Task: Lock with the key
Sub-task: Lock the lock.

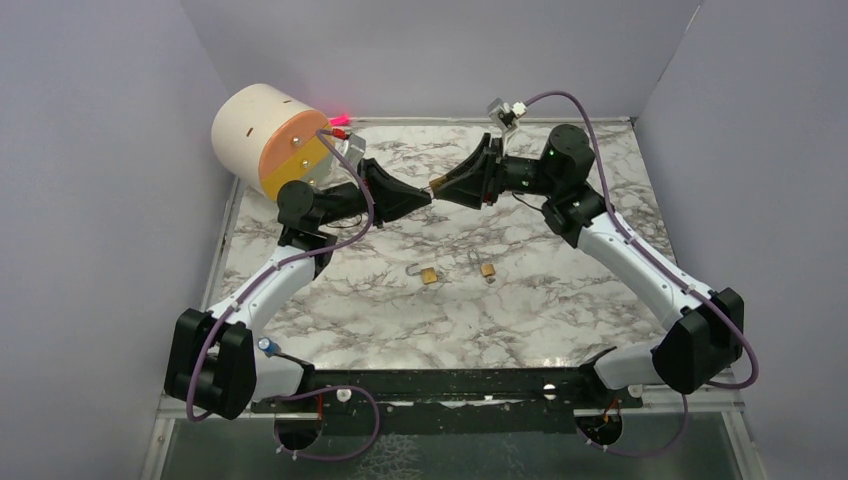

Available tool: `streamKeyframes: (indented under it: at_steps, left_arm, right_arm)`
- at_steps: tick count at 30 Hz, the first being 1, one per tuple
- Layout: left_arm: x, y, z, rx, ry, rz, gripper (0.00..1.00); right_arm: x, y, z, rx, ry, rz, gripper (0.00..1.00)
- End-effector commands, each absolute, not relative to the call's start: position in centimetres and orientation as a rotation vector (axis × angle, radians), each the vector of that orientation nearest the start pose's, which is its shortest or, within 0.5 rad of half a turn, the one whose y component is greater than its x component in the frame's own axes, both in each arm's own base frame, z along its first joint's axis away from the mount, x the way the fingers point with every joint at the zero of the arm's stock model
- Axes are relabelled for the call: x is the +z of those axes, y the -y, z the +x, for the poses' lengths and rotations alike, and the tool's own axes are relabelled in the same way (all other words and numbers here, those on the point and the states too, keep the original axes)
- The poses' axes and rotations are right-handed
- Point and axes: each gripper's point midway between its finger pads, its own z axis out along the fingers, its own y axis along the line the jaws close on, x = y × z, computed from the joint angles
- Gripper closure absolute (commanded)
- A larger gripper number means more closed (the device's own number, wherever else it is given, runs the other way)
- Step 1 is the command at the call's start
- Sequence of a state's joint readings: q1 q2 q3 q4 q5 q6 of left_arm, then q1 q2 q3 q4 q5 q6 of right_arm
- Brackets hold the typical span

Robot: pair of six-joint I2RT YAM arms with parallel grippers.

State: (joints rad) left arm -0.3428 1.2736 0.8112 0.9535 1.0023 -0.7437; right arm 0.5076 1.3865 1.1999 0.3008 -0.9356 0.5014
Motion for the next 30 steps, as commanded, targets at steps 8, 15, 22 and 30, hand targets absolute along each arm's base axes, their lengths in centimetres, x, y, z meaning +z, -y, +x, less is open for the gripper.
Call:
streamKeyframes:
  at_steps: [8, 15, 22, 30]
  left_arm:
    - [38.2, 24.8, 26.3, -1.328, -1.126, 0.753, 1.00]
    - [38.1, 24.9, 26.4, -1.341, -1.135, 0.754, 1.00]
    - [37.8, 24.9, 26.3, -1.351, -1.145, 0.747, 1.00]
    - [37.7, 24.9, 26.3, -1.361, -1.150, 0.744, 1.00]
  right_arm:
    - [38.4, -26.9, 28.7, 1.293, -1.447, -0.704, 0.30]
    - [38.4, -26.8, 27.9, 1.381, -1.365, -0.761, 0.31]
    - [39.2, -27.4, 27.8, 1.425, -1.322, -0.794, 0.35]
    - [38.9, -29.2, 27.6, 1.448, -1.321, -0.828, 0.38]
